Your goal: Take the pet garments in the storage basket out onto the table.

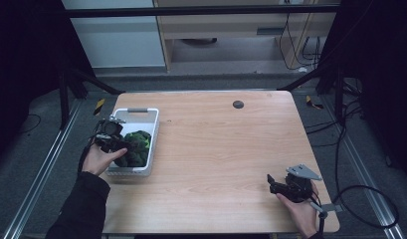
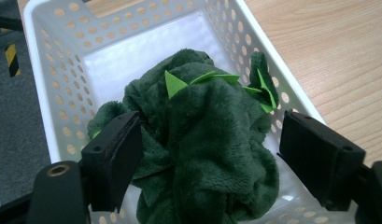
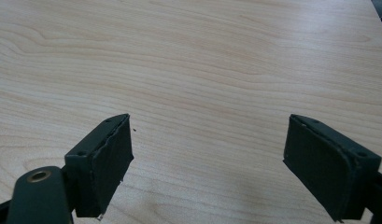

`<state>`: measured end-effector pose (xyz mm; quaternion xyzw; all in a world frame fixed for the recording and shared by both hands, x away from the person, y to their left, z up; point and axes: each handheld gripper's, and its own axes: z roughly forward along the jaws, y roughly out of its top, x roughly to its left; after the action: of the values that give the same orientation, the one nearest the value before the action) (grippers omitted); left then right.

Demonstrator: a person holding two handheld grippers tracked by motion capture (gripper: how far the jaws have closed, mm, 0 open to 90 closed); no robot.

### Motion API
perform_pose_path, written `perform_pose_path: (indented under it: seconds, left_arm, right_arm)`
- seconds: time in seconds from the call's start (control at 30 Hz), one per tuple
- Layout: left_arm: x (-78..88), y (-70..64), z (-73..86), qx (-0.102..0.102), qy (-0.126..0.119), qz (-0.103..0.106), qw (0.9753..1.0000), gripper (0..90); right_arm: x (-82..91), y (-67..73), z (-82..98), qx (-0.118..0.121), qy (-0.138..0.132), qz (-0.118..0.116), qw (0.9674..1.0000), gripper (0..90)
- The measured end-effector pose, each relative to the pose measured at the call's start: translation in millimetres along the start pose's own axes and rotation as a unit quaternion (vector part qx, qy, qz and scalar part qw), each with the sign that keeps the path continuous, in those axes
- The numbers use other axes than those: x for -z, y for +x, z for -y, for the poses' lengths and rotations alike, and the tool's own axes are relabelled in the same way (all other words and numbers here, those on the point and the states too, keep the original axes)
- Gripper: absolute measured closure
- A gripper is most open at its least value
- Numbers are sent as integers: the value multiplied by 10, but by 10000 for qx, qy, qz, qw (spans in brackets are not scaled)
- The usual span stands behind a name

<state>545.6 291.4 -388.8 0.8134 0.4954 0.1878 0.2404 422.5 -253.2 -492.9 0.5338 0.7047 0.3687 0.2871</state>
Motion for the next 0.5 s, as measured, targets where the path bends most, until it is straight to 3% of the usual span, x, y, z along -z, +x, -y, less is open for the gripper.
perform_pose_path:
  seconds: [0.5]
  left_arm:
    - [-123, -7, -43, -204, 292, 18, 9994, 278]
  right_arm:
    - [-18, 4, 6, 1, 96, -42, 9999, 151]
